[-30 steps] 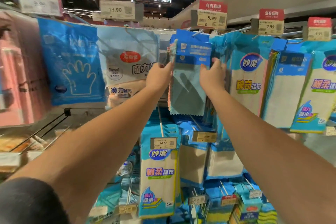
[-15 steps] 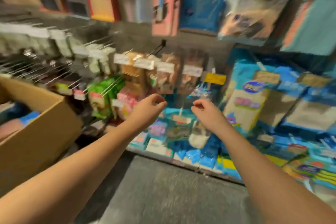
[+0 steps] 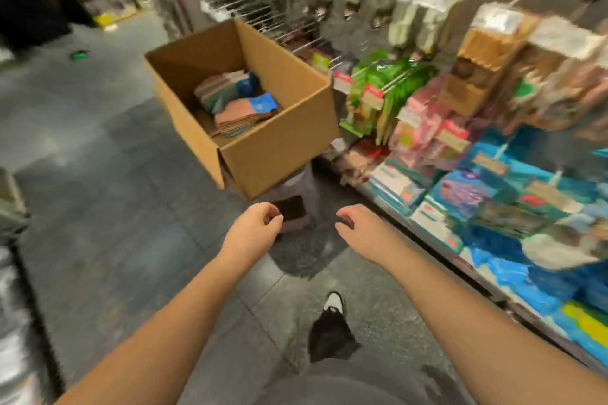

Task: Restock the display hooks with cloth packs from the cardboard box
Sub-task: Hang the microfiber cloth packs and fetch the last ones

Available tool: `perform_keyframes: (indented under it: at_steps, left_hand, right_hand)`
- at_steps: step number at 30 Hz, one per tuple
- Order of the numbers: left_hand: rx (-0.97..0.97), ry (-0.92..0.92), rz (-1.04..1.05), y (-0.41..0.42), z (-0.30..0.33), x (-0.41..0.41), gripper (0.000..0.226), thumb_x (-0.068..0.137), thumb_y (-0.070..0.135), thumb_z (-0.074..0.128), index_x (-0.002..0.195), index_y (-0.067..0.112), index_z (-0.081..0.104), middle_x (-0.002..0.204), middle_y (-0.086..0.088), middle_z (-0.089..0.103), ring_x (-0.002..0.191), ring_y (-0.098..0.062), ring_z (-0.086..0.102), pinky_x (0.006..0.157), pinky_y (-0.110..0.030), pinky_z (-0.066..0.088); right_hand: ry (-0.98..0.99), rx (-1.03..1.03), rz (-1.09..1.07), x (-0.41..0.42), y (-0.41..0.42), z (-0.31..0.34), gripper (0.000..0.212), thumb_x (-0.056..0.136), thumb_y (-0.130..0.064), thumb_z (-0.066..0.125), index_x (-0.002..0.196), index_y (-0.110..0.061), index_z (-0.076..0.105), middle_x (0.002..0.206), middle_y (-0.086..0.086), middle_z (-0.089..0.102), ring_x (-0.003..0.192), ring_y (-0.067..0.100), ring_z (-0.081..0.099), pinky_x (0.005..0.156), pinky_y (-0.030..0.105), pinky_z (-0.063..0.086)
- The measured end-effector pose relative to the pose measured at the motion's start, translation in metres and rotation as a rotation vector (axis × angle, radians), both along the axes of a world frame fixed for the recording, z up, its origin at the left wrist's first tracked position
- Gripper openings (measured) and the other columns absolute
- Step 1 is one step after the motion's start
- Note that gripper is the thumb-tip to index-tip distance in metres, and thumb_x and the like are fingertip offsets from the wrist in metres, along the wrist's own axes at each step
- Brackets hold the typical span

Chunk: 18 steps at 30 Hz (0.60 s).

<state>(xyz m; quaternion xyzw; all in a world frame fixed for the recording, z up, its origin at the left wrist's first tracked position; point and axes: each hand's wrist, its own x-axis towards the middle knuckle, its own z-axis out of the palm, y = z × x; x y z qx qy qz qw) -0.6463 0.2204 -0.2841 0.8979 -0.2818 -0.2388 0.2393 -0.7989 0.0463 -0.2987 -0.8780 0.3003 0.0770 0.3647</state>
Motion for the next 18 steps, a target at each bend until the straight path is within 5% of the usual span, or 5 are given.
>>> perform_keyframes:
  at_steps: [18]
  left_hand:
    - [0.100,0.006,0.194,-0.057,-0.003,0.339,0.024,0.102,0.033,0.049,0.117,0.021,0.063,0.107,0.004,0.062,0.095,-0.013,0.058,0.075,-0.030,0.045]
  right_hand:
    - [-0.022,0.114,0.151,0.385,-0.081,-0.020,0.040,0.102,-0.034,0.047,0.140,-0.020,0.048,0.141,-0.003,0.045,0.125,0.015,0.048,0.105,0.034,0.042]
